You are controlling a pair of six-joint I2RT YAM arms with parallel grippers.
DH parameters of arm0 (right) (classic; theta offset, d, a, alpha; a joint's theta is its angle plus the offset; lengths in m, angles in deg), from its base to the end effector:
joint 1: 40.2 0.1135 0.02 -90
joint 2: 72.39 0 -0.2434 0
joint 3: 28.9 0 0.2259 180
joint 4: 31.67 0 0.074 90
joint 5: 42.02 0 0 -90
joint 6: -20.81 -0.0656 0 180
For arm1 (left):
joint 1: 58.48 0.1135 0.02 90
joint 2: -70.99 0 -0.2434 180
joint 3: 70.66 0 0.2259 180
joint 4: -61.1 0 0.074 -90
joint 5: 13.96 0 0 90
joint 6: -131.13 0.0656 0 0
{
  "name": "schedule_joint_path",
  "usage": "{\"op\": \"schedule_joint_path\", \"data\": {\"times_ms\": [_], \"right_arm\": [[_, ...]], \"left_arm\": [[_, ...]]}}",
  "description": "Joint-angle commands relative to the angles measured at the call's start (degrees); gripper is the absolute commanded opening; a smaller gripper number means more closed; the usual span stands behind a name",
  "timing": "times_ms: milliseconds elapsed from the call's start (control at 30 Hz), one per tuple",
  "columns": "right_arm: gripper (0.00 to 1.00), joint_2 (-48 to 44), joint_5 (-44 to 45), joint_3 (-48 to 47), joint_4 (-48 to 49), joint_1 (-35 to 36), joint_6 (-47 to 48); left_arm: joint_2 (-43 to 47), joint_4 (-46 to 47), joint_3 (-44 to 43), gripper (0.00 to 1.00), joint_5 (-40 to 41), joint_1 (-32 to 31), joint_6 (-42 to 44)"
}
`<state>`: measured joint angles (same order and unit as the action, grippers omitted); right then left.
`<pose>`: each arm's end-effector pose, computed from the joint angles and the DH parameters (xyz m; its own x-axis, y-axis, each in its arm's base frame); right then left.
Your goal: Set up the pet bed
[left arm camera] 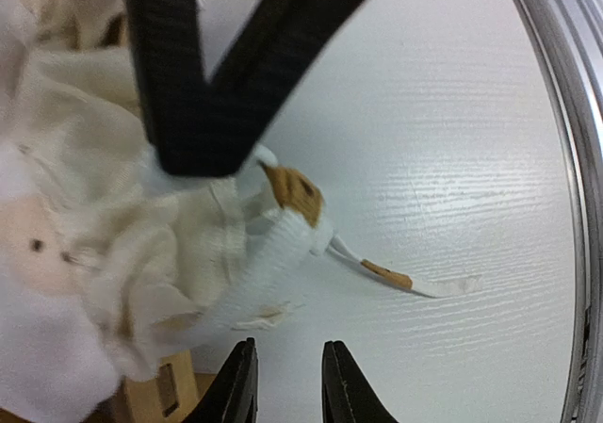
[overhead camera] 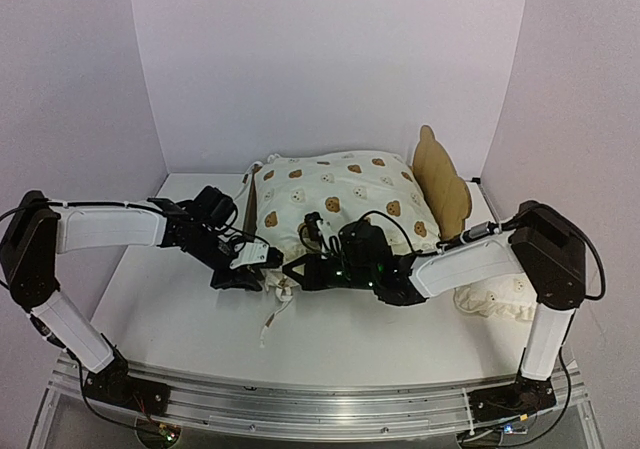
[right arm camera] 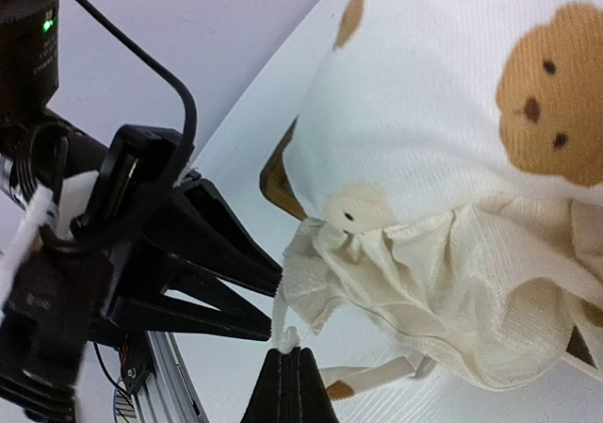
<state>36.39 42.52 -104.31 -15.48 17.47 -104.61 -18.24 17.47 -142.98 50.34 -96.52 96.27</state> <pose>0.2194 0.3583 0.1785 -0.6444 0.0606 -0.7623 -0.6335 0.5159 0.5766 0.2174 -0.2062 0.1753 0.2015 0.7811 -0.5909 0.9761 -0.1097 0.1877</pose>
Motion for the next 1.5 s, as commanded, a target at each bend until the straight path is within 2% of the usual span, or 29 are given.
{"op": "schedule_joint_path", "data": {"times_ms": [0, 200, 400, 733, 833, 933, 1033, 1133, 1200, 1267, 1367, 1467], "right_arm": [[0.0, -3.09, 0.73, -2.15, -0.74, 0.45, 4.7], [0.0, -3.9, 2.14, -4.45, 0.45, 0.48, 6.58], [0.0, -5.09, 3.96, -4.59, 2.53, 0.46, 6.82], [0.0, -4.23, 2.91, -5.74, 3.52, 0.45, 6.07], [0.0, -3.93, 2.74, -6.17, 3.91, 0.48, 6.0], [0.0, -4.01, 2.64, -6.34, 4.33, 0.49, 6.06], [0.0, -3.74, 2.08, -6.4, 4.31, 0.47, 6.04], [0.0, -3.62, 2.35, -5.89, 4.28, 0.46, 5.97], [0.0, -3.14, 2.15, -5.59, 4.08, 0.49, 5.85], [0.0, -2.6, 2.4, -5.28, 2.59, 0.45, 5.58], [0.18, -2.82, 7.19, -4.25, -4.61, 1.01, 3.75], [0.38, -3.51, 13.44, -1.96, -9.22, 3.95, 6.33]], "left_arm": [[5.4, 0.64, -5.37, 0.27, -9.12, 0.51, -7.07], [4.82, 2.05, -6.33, 0.32, -14.55, 0.7, -15.27], [2.76, 2.52, -5.56, 0.34, -16.19, 1.94, -22.6], [1.3, 9.26, -3.81, 0.45, -16.69, 2.05, -29.62], [1.02, 10.84, -2.96, 0.46, -17.43, 2.09, -30.27], [0.49, 11.61, -2.45, 0.43, -16.88, 2.08, -30.81], [0.38, 12.5, -2.46, 0.34, -16.64, 2.09, -31.14], [0.4, 12.94, -2.87, 0.2, -16.24, 2.09, -31.39], [0.45, 13.03, -3.07, 0.07, -15.69, 2.09, -31.53], [0.68, 13.17, -3.17, 0.0, -14.29, 2.09, -32.11], [1.15, 13.13, -2.98, 0.0, -11.75, 2.31, -32.88], [1.67, 13.37, -2.51, 0.0, -11.35, 2.44, -32.43]]}}
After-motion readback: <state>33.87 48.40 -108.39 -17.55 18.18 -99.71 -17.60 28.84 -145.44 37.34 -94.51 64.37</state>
